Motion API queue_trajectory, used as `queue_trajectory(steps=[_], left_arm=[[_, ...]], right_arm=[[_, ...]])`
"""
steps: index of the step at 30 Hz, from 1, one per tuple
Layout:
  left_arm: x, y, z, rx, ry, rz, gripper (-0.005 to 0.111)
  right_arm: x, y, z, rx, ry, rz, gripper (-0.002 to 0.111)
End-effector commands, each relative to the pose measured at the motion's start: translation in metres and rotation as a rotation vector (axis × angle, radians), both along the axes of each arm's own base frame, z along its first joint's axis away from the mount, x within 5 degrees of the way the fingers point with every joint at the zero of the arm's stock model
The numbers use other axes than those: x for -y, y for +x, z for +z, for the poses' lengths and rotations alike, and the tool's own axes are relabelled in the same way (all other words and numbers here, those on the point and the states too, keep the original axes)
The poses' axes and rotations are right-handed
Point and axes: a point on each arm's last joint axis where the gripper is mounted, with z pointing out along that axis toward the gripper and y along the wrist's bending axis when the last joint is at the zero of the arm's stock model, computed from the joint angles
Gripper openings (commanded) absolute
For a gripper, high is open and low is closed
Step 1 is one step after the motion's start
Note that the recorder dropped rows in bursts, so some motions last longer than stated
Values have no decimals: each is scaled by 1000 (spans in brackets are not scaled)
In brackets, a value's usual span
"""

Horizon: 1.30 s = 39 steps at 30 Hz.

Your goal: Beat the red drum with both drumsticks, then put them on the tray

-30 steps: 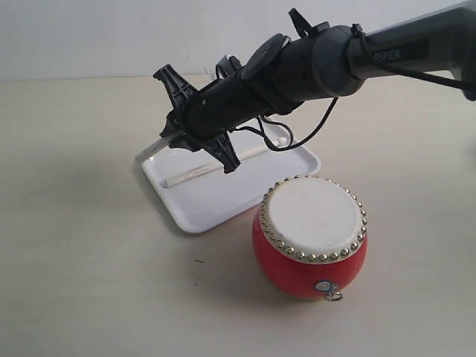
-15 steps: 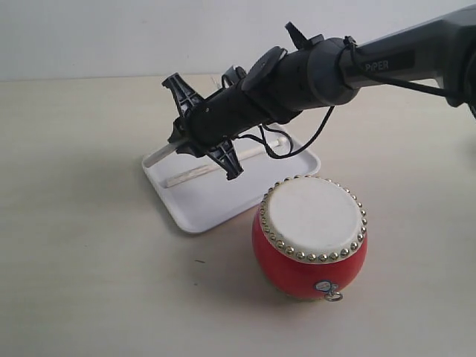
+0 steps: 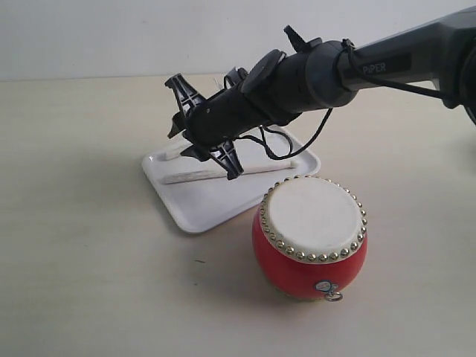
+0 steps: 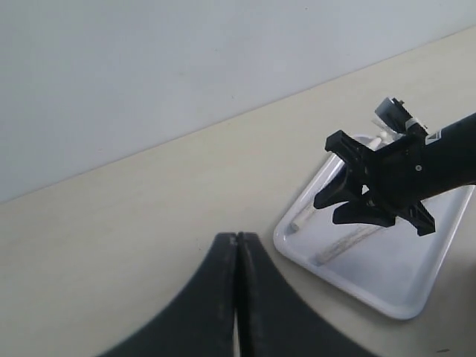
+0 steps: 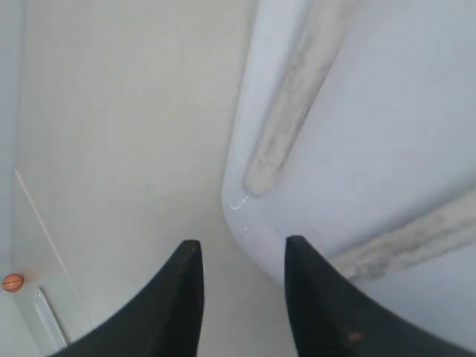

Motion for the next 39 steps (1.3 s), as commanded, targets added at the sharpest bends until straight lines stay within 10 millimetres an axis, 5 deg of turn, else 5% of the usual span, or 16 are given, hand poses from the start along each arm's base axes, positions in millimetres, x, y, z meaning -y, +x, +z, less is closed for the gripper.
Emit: queue_trajectory(steps=[1, 8, 15, 21, 27, 30, 34, 39], left_arm=[[0, -1, 1, 12, -8, 2, 0], [0, 0, 0, 6, -6, 2, 0], [0, 0, 0, 9, -11, 5, 0], [4, -4, -10, -7, -48, -4, 0], [0, -36, -40, 16, -113, -16, 0], [-5, -63, -65, 9, -210, 2, 0], [-7, -89, -86, 40, -317, -20, 0], [-9, -97, -93, 65, -330, -26, 0]], right_arm=[[2, 3, 2, 18, -5, -5, 37], [3, 4, 16, 107, -28, 55, 35], [6, -6, 80, 378, -96, 282, 2], [35, -41, 139, 571, -370, 609, 0], [104, -112, 206, 798, -619, 657, 0], [153, -176, 224, 944, -607, 581, 0], [210, -246, 210, 1096, -687, 549, 0], [239, -284, 181, 1133, -672, 502, 0]])
